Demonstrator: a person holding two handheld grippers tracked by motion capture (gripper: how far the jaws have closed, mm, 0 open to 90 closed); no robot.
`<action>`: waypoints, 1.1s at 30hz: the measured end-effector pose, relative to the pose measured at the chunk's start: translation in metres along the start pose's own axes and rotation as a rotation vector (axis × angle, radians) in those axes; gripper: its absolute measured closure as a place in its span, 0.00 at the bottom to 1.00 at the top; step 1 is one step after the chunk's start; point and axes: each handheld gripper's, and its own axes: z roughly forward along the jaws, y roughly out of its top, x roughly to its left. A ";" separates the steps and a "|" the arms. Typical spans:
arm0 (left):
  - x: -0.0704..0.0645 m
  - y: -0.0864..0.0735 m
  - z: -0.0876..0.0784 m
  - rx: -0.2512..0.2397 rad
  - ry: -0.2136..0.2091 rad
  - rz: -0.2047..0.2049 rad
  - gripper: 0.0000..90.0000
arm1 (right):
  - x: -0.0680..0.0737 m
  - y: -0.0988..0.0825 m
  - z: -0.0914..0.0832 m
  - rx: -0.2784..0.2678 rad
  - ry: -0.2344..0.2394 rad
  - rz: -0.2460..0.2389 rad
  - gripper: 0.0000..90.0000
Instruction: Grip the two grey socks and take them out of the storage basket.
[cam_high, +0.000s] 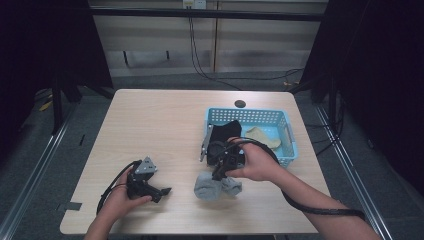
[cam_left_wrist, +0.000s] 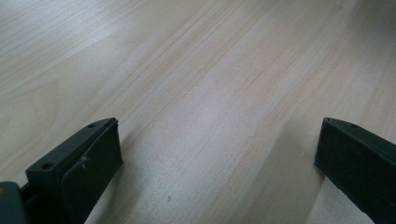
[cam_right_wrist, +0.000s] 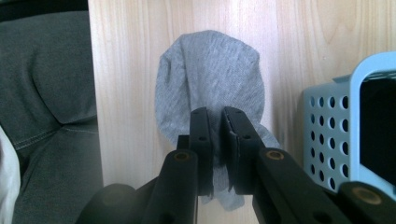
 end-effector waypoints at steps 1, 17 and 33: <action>0.000 0.000 0.000 -0.001 -0.001 -0.001 0.00 | 0.000 0.000 0.001 0.007 0.007 0.001 0.91; 0.000 0.000 0.000 -0.002 0.000 -0.002 0.00 | -0.001 0.008 0.017 0.042 -0.002 -0.002 0.79; 0.000 0.000 0.000 0.001 0.000 0.003 0.00 | 0.003 -0.008 0.006 0.001 -0.026 0.043 0.36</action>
